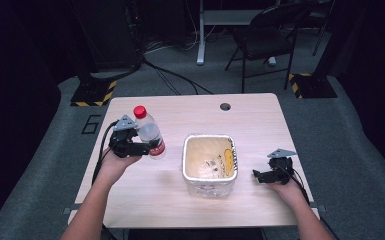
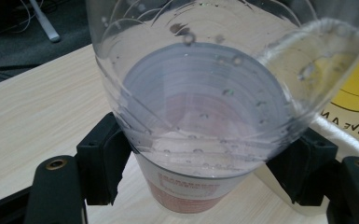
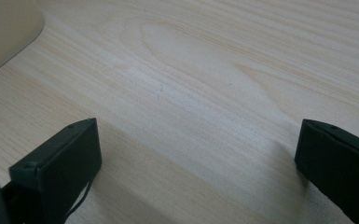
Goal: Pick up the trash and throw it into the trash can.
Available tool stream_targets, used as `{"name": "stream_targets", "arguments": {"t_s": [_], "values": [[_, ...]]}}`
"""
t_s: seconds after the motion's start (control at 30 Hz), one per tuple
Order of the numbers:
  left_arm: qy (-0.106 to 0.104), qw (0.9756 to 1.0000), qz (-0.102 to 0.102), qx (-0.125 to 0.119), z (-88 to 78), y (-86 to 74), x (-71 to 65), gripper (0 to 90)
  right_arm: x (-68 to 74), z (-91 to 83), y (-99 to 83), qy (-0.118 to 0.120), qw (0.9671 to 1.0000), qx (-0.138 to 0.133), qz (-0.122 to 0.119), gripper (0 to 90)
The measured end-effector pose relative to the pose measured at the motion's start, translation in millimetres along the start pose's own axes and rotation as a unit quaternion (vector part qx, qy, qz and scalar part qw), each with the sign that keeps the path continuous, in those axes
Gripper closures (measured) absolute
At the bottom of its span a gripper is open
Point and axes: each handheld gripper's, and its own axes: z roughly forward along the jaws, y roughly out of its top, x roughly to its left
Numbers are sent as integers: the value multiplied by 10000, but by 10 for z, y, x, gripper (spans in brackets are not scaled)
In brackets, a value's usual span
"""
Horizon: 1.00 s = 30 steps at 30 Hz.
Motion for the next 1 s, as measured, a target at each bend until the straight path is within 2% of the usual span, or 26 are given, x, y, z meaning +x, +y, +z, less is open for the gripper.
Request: {"name": "stream_targets", "arguments": {"t_s": [0.17, 0.43, 0.6, 1.0], "values": [[-80, 10000, 21, -52, -20, 64, -38, 270, 0, 0, 0, 0, 10000, -1, -2, 0], [-196, 9996, 205, -61, -76, 204, -123, 270, 0, 0, 0, 0, 10000, -1, -1, 0], [-260, 9993, 252, -106, -104, 290, -164, 270, 0, 0, 0, -1, 10000, -2, -6, 0], [-456, 9981, 389, -130, -109, 477, -280, 270, -1, 0, 0, 0, 10000, -1, -3, 0]]}}
